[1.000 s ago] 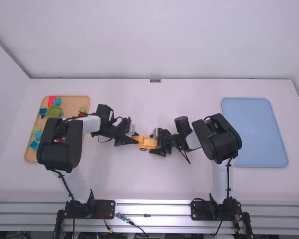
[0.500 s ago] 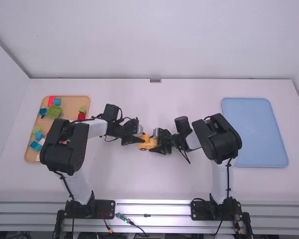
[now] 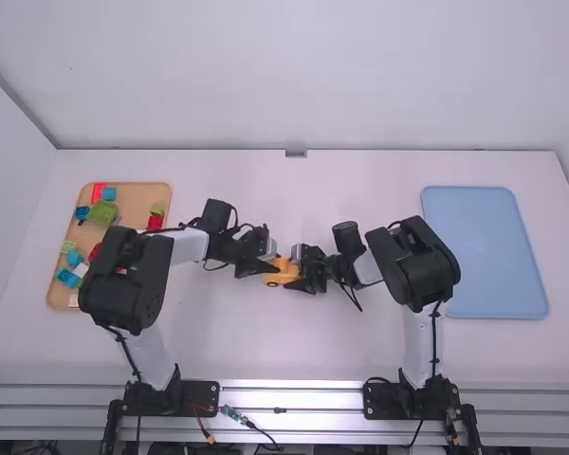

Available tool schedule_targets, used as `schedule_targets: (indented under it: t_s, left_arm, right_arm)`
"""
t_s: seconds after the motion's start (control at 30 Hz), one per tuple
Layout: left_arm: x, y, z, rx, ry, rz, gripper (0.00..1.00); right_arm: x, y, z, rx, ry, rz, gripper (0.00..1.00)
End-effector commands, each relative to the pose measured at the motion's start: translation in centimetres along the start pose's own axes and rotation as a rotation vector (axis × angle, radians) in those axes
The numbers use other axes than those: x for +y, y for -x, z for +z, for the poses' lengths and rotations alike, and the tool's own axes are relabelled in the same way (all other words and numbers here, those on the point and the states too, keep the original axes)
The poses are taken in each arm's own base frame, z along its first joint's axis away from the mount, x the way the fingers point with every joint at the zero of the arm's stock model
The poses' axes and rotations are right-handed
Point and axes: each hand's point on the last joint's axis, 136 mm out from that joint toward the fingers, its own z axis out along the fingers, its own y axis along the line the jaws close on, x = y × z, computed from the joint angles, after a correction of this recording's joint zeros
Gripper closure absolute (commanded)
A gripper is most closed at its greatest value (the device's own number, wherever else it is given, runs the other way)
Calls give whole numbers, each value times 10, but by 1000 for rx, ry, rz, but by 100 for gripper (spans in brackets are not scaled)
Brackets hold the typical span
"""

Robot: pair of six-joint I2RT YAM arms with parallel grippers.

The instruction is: Assemble lego blocks to make yellow taxi

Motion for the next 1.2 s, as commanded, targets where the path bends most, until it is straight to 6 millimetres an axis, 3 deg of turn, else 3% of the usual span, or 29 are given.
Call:
schedule_targets:
  t_s: [0.0,0.23,0.57,1.0,1.17]
  left_arm:
    - [-6,7,4,12,-6,-12,98]
    - [-9,7,9,27,-9,-12,98]
    - [-15,-18,12,58,82,-49,98]
    - [-15,-25,11,127,70,-95,98]
    - [-20,-18,12,102,27,-67,98]
  right_arm:
    - [4,-6,2,6,13,18,46]
    - [4,-6,2,6,14,18,46]
    - [3,-6,2,6,12,20,46]
    - [0,-7,-1,7,0,30,46]
    - [1,-7,-1,5,3,29,46]
